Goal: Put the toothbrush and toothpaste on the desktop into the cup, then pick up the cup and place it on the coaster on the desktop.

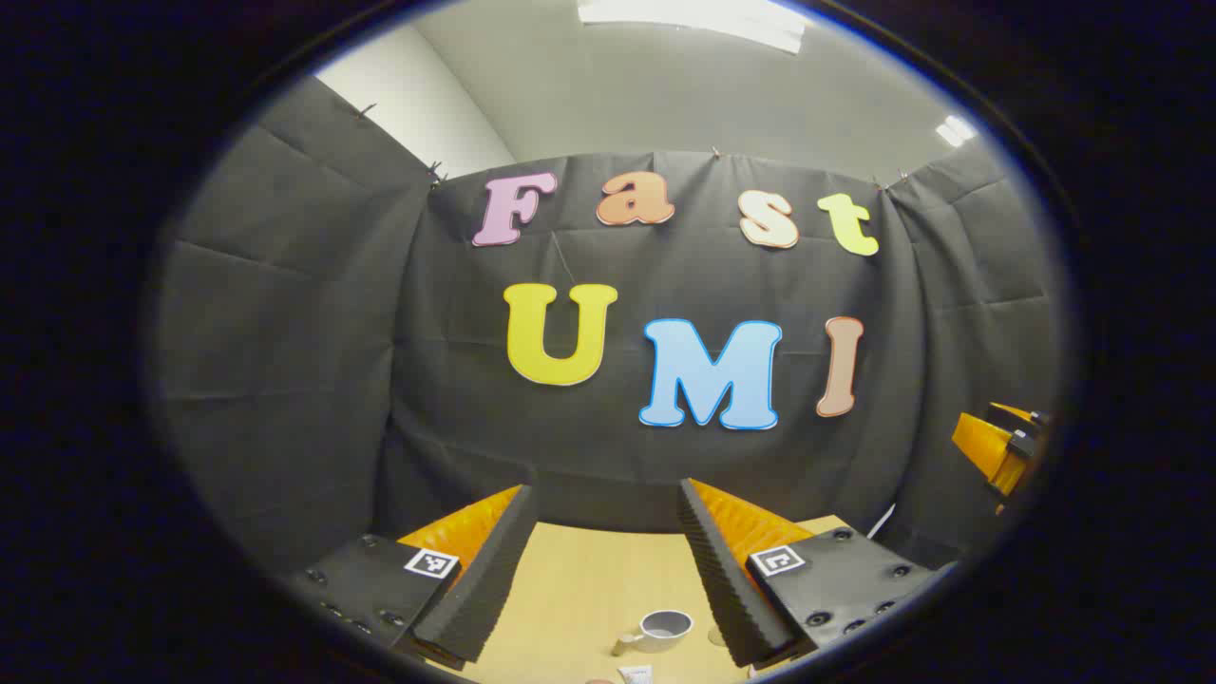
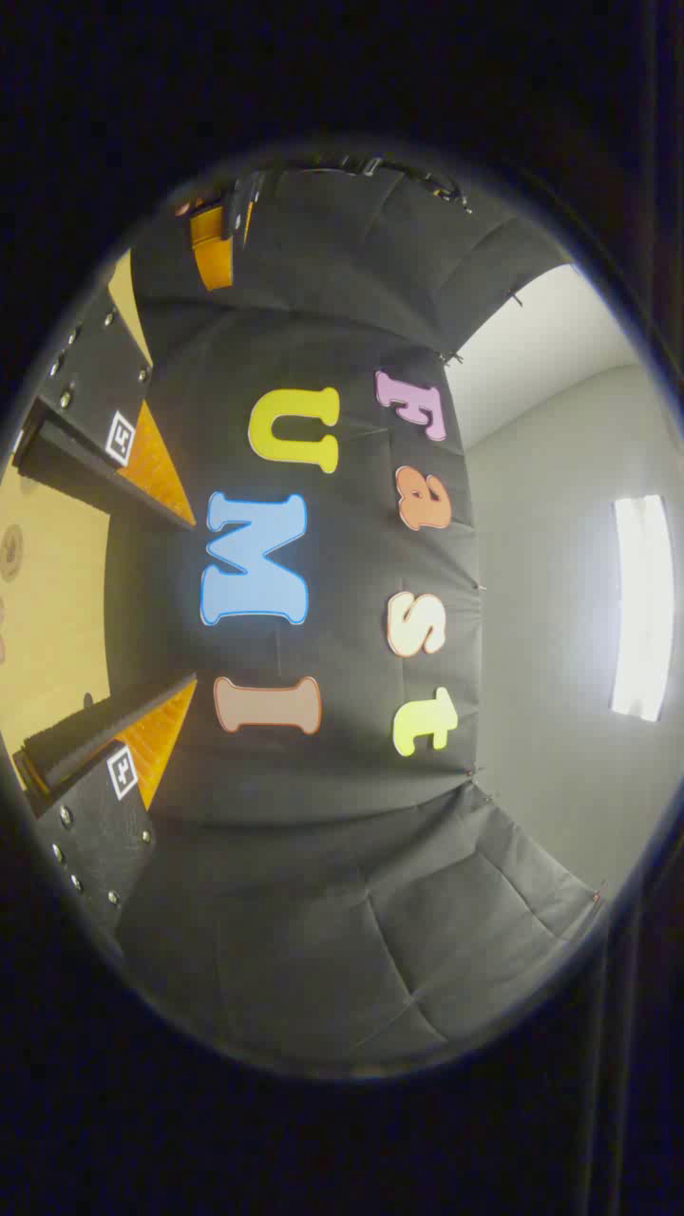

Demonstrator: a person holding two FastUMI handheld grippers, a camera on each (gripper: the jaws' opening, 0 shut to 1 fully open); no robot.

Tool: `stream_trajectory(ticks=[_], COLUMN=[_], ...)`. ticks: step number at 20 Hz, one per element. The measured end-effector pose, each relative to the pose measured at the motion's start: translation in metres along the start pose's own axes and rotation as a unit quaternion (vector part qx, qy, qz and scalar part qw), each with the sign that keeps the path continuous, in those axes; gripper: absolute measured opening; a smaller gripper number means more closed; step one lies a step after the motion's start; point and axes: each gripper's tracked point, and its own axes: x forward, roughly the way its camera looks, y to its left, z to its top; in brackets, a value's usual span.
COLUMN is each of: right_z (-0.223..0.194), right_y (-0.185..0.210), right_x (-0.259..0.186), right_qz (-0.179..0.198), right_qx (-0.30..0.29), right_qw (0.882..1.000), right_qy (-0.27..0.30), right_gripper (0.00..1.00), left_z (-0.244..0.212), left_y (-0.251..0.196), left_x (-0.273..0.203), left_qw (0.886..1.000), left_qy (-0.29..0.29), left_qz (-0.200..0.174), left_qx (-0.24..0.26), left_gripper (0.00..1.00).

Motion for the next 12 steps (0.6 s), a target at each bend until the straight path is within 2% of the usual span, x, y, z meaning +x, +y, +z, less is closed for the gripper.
stream_trajectory(ticks=[1,4,12], right_z=[-0.004,-0.01,-0.016], right_y=[0.002,0.007,0.015], right_x=[0.0,0.001,0.002], right_qz=[0.003,0.012,0.021], right_qx=[0.003,0.017,0.03], right_qw=[1.0,1.0,0.998], right_qy=[0.006,0.024,0.042], right_gripper=[0.91,0.91,0.91], left_z=[-0.001,0.0,-0.003], left_y=[-0.001,-0.01,-0.012], left_x=[-0.002,-0.006,-0.013], left_qw=[1.0,1.0,1.0], left_qy=[0.003,0.006,0.016], left_qz=[0.001,-0.006,-0.01], left_qx=[0.003,0.017,0.007], left_gripper=[0.92,0.93,0.93])
